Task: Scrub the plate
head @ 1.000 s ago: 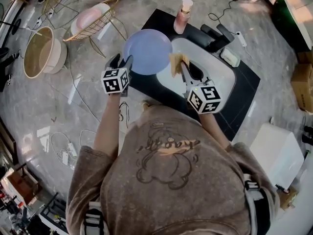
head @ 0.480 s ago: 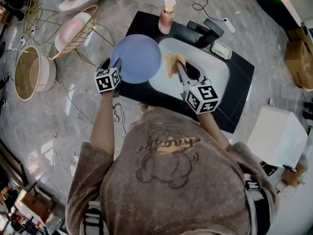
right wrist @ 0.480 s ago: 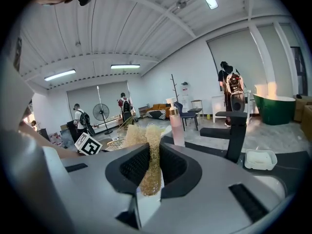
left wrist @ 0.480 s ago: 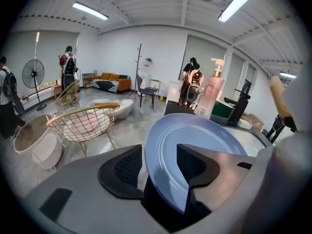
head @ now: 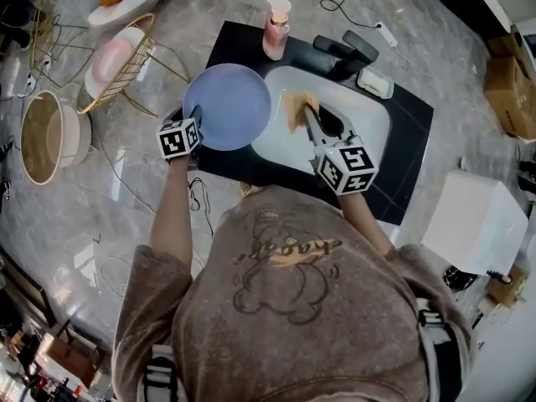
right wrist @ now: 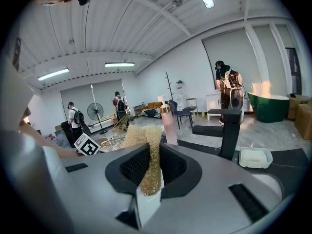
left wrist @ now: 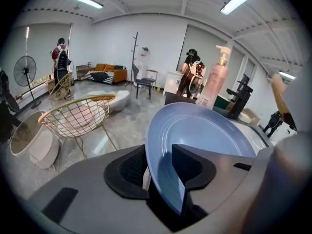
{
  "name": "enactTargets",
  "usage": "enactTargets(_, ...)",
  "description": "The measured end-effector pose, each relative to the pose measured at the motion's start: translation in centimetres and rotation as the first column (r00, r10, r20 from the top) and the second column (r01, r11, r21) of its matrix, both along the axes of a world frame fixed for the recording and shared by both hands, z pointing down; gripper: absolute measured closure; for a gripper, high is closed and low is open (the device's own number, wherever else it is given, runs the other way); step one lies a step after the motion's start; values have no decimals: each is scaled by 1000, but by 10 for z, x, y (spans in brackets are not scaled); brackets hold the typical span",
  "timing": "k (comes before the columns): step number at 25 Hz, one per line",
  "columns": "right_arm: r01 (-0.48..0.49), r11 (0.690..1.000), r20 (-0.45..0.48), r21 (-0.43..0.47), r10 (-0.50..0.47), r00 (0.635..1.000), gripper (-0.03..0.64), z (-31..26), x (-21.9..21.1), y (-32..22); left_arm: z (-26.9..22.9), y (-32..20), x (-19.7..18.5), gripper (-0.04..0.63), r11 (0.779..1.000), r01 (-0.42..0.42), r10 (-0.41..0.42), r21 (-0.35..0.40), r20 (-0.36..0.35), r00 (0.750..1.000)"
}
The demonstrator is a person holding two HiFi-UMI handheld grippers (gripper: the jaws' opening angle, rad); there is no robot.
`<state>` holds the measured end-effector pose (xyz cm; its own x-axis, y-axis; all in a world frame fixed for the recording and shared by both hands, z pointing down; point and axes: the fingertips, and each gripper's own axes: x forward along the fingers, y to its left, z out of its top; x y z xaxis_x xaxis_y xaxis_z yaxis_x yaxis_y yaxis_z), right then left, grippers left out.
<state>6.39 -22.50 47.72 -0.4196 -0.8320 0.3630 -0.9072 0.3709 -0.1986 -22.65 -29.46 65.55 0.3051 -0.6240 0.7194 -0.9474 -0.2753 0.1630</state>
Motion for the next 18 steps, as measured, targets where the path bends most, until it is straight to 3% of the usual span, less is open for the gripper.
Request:
enactTargets(11,3,1000,-6,-9,-3,1000,566,4,1,-1,-7,0,-4,492,997,71,-71,7,-55,996)
enactTargets(18,17,1000,-5,9,-17,1000,566,1,0,5,-40,8,-1,548,983,170,-157,69,-164,974)
